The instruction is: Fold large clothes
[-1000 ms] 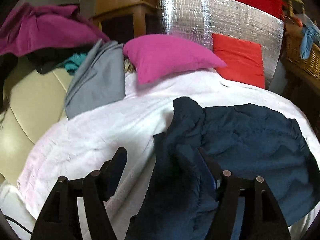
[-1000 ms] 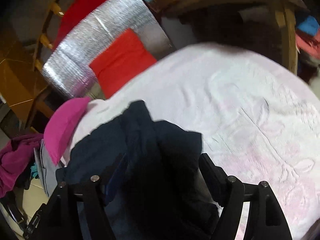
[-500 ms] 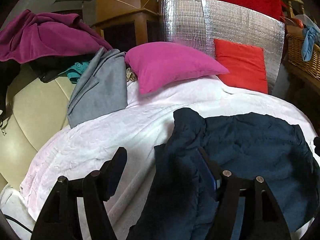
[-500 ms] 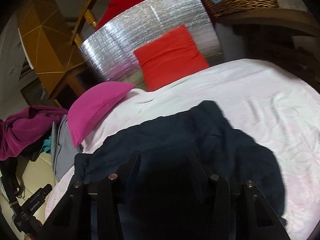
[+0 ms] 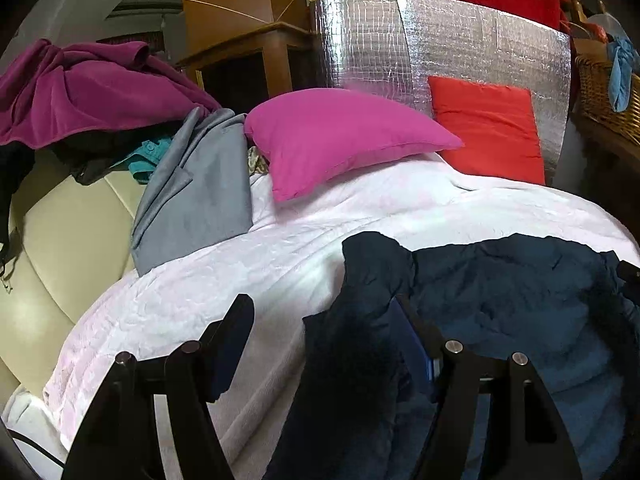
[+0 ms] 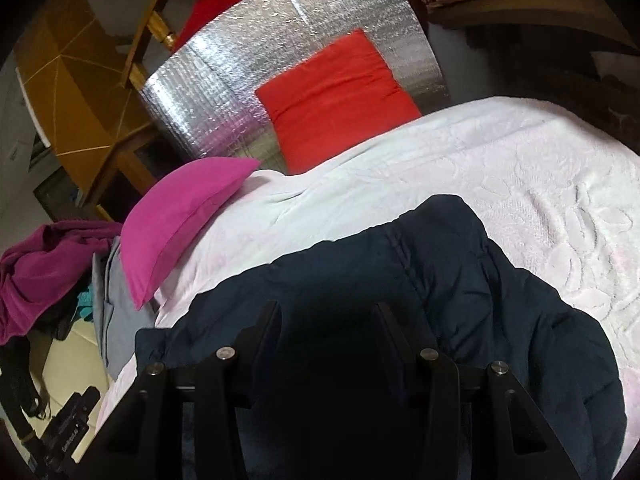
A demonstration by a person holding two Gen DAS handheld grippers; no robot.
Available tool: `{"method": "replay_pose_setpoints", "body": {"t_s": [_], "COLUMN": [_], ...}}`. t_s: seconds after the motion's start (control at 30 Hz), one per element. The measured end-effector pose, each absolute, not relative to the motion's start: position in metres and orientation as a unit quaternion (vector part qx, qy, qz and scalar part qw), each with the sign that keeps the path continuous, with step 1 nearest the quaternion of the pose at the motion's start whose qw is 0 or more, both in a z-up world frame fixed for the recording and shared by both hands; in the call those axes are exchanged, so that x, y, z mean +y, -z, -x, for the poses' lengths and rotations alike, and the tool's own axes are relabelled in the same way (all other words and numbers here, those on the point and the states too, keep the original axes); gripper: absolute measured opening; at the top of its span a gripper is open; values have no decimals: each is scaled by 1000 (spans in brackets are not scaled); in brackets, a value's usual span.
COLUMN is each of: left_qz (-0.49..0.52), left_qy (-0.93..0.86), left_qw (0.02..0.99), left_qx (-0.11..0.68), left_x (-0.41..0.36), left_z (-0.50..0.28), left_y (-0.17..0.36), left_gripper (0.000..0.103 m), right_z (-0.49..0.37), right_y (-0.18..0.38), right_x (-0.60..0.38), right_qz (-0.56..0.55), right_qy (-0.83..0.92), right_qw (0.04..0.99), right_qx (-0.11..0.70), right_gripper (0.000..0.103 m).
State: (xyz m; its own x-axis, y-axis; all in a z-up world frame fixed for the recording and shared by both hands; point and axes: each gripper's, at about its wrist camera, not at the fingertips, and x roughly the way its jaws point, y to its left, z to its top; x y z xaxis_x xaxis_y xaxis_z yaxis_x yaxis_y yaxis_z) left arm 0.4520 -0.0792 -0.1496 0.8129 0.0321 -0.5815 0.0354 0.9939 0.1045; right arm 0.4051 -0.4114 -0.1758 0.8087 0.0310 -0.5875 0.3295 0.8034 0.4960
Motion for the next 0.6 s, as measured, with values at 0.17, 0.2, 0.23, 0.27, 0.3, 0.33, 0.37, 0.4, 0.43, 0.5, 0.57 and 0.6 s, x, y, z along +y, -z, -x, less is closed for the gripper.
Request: {"method": "replay_pose_setpoints", "body": {"t_s": [0.17,0.2,0.23,0.27,0.3,0.33,0.37,0.4,0.43,0.5,0.57,0.6], "left_qz": [-31,-22,-15,-8,4,10,15,21,27,27,23,34], "left_qy": [38,52,59,62,73,80,84,81,77,67,58,61], "left_qw": [939,932,927,924,919,914,906,899,894,878,867,860], "left_qx": [340,357,371,377,388,397,414,430,442,472,494,505], "left_x": [-88,-91,-93,-94,-96,-97,-98,-98,-97,-97,-96,-95], "left_z": [-477,-487,-497,-504,-516,-522,-533,-545,-554,-569,-579,-584], "left_y": [150,151,151,152,153,156,161,168,176,197,218,229], "left_gripper": [71,71,71,71,71,71,71,71,71,71,73,78], "right_z": [-421,-424,-428,-431,-434,-437,-439,-441,-443,-445,-451,-453], "right_y": [181,182,183,184,185,187,189,192,196,203,212,216], "right_x": [-426,-430,-435,-438,-442,-445,-448,-452,-457,-466,-473,-474], "right_qz": [-320,-326,-334,-340,-343,-344,-346,-351,-360,-374,-379,-378], "right_qy": [80,76,75,73,72,73,75,77,79,83,91,96], "right_qw": [892,889,885,882,880,878,876,872,866,858,850,846], "right_qx": [310,313,316,317,320,324,328,333,337,342,355,364], "right_gripper": [50,50,50,50,50,50,50,50,50,51,48,45]}}
